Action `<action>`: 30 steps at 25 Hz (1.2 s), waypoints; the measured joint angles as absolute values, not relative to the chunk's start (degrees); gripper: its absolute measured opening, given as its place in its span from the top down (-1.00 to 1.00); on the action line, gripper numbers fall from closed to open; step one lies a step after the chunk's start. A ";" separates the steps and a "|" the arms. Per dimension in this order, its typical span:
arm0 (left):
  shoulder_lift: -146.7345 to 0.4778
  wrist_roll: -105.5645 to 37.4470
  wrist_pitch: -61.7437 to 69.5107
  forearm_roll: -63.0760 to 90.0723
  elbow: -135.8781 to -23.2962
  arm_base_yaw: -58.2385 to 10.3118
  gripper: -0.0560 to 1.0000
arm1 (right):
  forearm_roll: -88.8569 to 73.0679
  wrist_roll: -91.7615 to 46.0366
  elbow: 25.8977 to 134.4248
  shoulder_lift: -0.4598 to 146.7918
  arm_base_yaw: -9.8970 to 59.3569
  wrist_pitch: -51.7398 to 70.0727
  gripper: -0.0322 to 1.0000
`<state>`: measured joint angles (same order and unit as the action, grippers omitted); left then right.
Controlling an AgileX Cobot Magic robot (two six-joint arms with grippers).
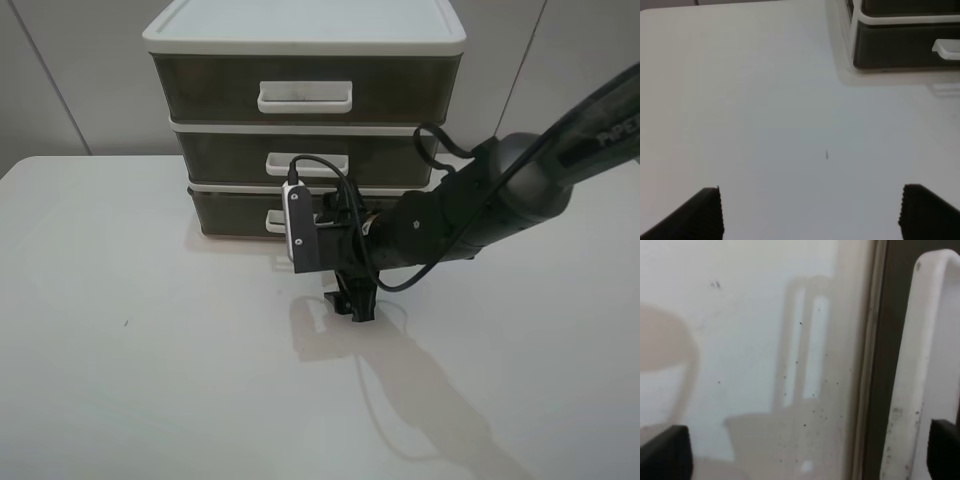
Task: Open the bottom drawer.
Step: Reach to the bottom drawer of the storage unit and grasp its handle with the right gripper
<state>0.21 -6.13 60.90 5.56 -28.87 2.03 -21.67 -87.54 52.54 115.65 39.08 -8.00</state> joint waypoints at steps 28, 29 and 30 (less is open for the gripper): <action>0.21 -6.13 60.90 5.56 -28.87 2.03 -0.47 | -23.03 -87.54 53.93 115.75 37.66 -3.76 -0.65; 0.21 -6.13 60.90 5.56 -28.87 2.03 -0.47 | -23.03 -87.54 53.93 115.75 37.66 -3.76 -0.65; 0.21 -6.13 60.90 5.56 -28.87 2.03 -0.47 | -23.03 -87.54 53.93 115.75 37.66 -3.71 -0.65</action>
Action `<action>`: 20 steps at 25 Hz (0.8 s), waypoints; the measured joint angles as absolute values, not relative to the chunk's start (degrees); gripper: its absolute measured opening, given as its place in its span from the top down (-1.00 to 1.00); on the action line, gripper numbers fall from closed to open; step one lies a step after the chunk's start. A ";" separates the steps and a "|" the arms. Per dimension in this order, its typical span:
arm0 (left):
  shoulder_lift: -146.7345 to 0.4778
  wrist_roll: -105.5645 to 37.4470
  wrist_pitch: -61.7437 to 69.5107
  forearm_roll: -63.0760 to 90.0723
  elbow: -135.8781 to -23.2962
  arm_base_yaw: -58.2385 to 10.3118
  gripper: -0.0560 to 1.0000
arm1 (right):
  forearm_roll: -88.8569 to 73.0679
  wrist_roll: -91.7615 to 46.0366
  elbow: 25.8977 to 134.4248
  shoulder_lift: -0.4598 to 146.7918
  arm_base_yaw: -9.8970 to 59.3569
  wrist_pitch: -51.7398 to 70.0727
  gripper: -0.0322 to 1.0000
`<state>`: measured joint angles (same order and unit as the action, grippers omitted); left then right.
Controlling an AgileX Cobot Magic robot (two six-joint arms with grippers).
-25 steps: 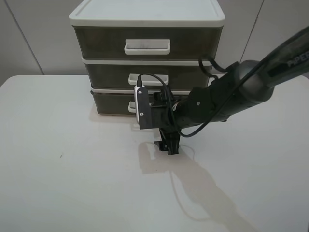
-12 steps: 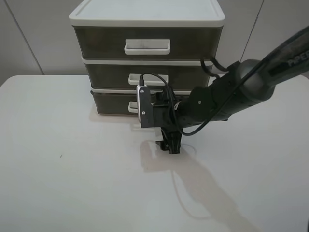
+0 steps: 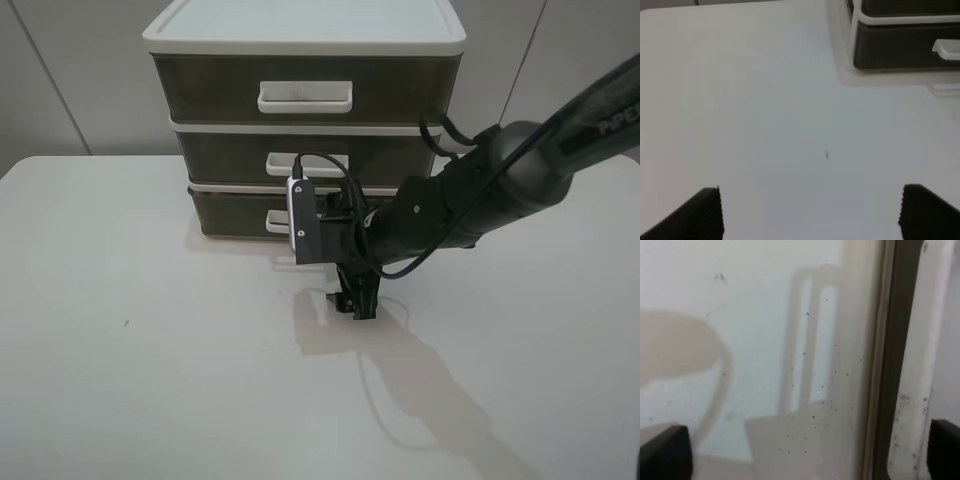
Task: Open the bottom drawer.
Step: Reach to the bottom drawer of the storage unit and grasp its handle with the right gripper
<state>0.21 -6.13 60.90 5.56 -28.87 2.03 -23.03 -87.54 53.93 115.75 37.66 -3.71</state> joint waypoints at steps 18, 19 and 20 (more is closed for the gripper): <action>0.21 -6.13 60.90 5.56 -28.87 2.03 -0.47 | -23.03 -88.87 54.45 115.75 37.66 -4.58 0.03; 0.21 -6.13 60.90 5.56 -28.87 2.03 -0.47 | -23.03 -88.87 54.45 115.75 37.66 -4.64 0.03; 0.21 -6.13 60.90 5.56 -28.87 2.03 -0.47 | -23.03 -88.87 54.45 115.75 37.66 -4.70 0.04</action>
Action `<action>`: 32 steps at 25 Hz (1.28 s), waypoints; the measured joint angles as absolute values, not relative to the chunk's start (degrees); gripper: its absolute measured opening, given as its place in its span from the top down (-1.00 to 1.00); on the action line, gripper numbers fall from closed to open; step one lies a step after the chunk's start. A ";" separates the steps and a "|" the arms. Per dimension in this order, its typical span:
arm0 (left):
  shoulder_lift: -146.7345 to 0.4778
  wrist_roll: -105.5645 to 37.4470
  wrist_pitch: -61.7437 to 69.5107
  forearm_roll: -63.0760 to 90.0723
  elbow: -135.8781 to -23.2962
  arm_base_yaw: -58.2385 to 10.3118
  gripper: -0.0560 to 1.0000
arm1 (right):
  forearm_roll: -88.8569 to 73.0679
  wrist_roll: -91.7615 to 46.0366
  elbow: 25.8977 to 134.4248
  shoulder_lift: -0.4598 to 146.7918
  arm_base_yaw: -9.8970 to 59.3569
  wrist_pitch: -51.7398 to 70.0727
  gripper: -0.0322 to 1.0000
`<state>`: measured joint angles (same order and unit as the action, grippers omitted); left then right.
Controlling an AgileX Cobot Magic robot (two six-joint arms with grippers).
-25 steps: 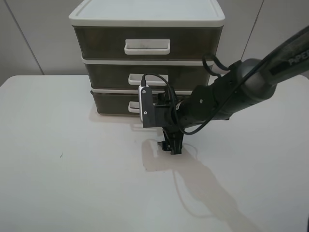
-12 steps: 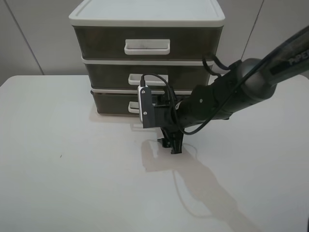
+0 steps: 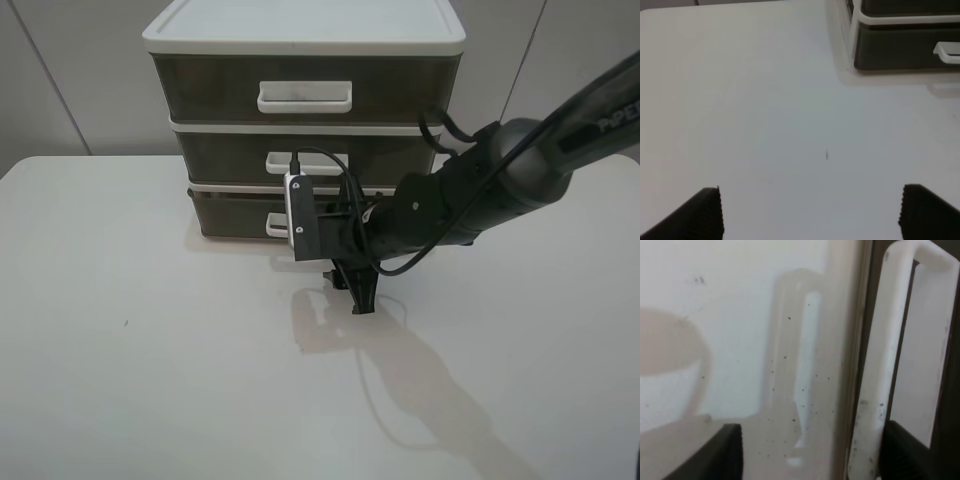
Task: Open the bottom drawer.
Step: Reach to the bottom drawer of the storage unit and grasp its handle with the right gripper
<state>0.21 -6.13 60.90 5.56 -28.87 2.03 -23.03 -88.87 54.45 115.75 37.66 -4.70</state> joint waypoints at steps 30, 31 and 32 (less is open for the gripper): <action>0.21 -6.13 60.90 5.56 -28.87 2.03 -0.47 | -23.03 -88.87 54.45 115.75 37.66 -6.83 0.85; 0.21 -6.13 60.90 5.56 -28.87 2.03 -0.47 | -23.03 -88.87 54.45 115.75 37.66 -6.83 0.85; 0.21 -6.13 60.90 5.56 -28.87 2.03 -0.47 | -23.03 -88.87 54.45 115.75 37.66 -6.83 0.85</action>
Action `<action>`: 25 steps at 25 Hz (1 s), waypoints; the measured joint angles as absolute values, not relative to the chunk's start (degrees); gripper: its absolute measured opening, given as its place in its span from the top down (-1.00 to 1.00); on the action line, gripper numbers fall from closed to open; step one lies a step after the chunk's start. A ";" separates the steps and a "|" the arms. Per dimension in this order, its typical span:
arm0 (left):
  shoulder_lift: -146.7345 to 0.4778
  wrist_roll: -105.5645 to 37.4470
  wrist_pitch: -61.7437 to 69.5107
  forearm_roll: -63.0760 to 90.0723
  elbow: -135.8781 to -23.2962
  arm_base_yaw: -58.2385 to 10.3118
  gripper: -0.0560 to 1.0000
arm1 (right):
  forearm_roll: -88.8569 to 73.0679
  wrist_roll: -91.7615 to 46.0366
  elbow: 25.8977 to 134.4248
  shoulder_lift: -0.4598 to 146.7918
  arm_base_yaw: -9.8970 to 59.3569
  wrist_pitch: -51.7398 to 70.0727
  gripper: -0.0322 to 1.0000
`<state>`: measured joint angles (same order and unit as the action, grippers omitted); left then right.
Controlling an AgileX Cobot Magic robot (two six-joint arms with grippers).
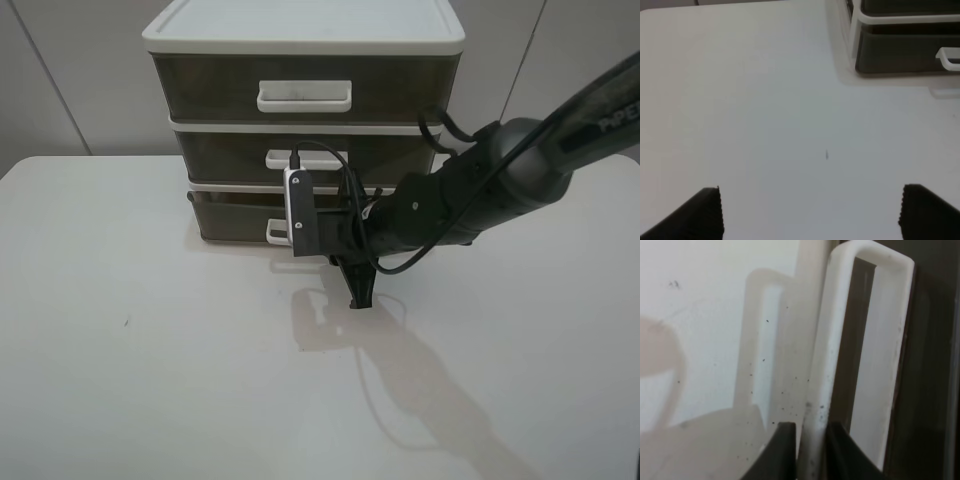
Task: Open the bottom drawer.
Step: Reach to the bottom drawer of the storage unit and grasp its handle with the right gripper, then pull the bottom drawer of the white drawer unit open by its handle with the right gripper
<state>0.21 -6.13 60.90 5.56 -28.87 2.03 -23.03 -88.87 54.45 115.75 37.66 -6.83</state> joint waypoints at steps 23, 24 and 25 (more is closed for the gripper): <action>0.21 -6.13 60.90 5.56 -28.87 2.03 -0.47 | -23.27 -88.82 53.17 113.57 37.66 -5.34 0.85; 0.21 -6.13 60.90 5.56 -28.87 2.03 -0.47 | -23.42 -88.82 53.17 113.57 37.71 -5.34 0.85; 0.21 -6.13 60.90 5.56 -28.87 2.03 -0.47 | -23.41 -88.82 53.17 113.57 37.78 -5.34 0.85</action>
<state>0.21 -6.13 60.90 5.56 -28.87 2.03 -23.41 -88.82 53.17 113.57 37.78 -5.34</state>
